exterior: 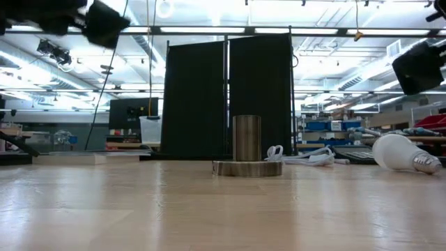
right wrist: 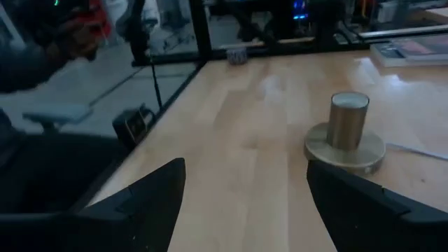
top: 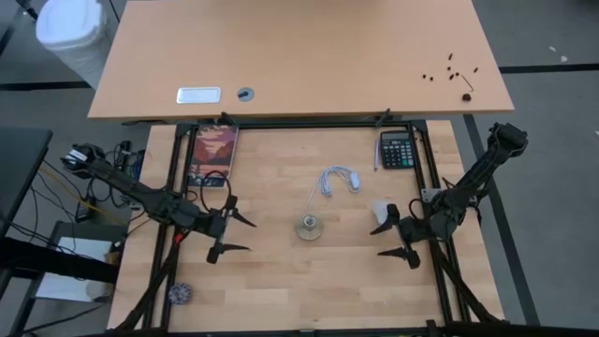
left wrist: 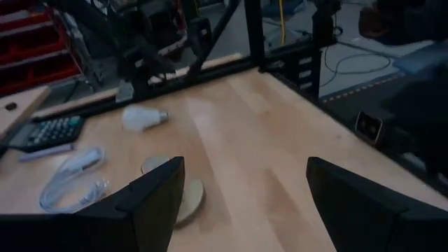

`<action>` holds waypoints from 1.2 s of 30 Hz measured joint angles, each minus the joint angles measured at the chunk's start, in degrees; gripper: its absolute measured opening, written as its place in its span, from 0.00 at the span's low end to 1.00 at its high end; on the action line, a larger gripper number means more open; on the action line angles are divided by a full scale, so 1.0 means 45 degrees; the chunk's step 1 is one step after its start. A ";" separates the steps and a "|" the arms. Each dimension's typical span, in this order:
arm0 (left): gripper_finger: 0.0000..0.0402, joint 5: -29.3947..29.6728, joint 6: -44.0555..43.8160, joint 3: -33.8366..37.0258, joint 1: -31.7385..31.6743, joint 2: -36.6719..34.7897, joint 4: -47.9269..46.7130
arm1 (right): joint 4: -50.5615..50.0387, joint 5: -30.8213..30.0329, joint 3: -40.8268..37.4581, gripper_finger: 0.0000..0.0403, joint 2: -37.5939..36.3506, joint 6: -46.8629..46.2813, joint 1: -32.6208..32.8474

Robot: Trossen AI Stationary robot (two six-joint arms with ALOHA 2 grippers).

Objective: Screw lightbulb
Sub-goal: Return to Home Position

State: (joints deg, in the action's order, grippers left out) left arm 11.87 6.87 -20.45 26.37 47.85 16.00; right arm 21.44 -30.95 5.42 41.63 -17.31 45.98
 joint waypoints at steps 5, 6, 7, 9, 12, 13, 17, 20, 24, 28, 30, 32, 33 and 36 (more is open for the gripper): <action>0.76 0.0008 -0.0367 0.0735 0.0000 -0.0085 0.0372 | -0.0104 0.0013 -0.0371 0.77 0.0015 0.0128 0.0028; 0.76 0.0008 -0.0559 0.0877 0.0000 -0.0085 0.0350 | -0.0104 0.0013 -0.0381 0.77 0.0010 0.0138 0.0028; 0.76 0.0008 -0.0696 0.1026 0.0000 -0.0082 0.0303 | -0.0109 0.0013 -0.0381 0.77 0.0010 0.0147 0.0009; 0.76 0.0010 -0.1029 0.1287 0.0000 -0.0076 0.0302 | -0.0083 0.0013 -0.0386 0.77 0.0010 0.0130 -0.0006; 0.76 0.0024 -0.1462 0.1698 -0.0023 -0.0076 0.0293 | -0.0017 0.0033 -0.0386 0.77 0.0010 0.0128 -0.0006; 0.76 0.0051 -0.1674 0.1818 -0.0053 -0.0076 0.0280 | -0.0022 0.0033 -0.0386 0.77 0.0011 0.0128 -0.0006; 0.76 0.0318 -0.2017 0.2217 -0.0311 -0.0071 0.0223 | -0.0022 0.0033 -0.0386 0.77 0.0014 0.0130 -0.0006; 0.76 0.0455 -0.1958 0.2359 -0.0389 -0.0066 0.0193 | -0.0022 0.0037 -0.0386 0.77 0.0015 0.0128 -0.0006; 0.76 0.0455 -0.1951 0.2362 -0.0389 -0.0061 0.0274 | -0.0051 0.0037 -0.0386 0.77 -0.0048 0.0128 -0.0006; 0.76 0.0455 -0.1941 0.2362 -0.0389 -0.0061 0.0300 | -0.0005 0.0037 -0.0438 0.77 -0.0428 0.0128 -0.0006; 0.76 0.0455 -0.1936 0.2362 -0.0389 -0.0078 0.0299 | -0.0002 0.0037 -0.0609 0.77 -0.0697 0.0128 -0.0006; 0.76 0.0455 -0.1926 0.2542 -0.0389 -0.0342 0.0502 | -0.0011 0.0037 -0.0843 0.77 -0.0930 0.0125 -0.0006; 0.76 0.0456 -0.1921 0.2672 -0.0389 -0.0486 0.0741 | 0.0024 0.0042 -0.0997 0.77 -0.1053 0.0126 -0.0006; 0.76 0.0468 -0.1921 0.3100 -0.0389 -0.0883 0.1385 | -0.0467 0.0042 -0.1134 0.77 -0.1383 0.0118 -0.0006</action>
State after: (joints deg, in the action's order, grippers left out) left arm 13.97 -1.78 -6.50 24.62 43.87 22.23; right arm 19.34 -30.76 0.32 35.40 -16.78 45.95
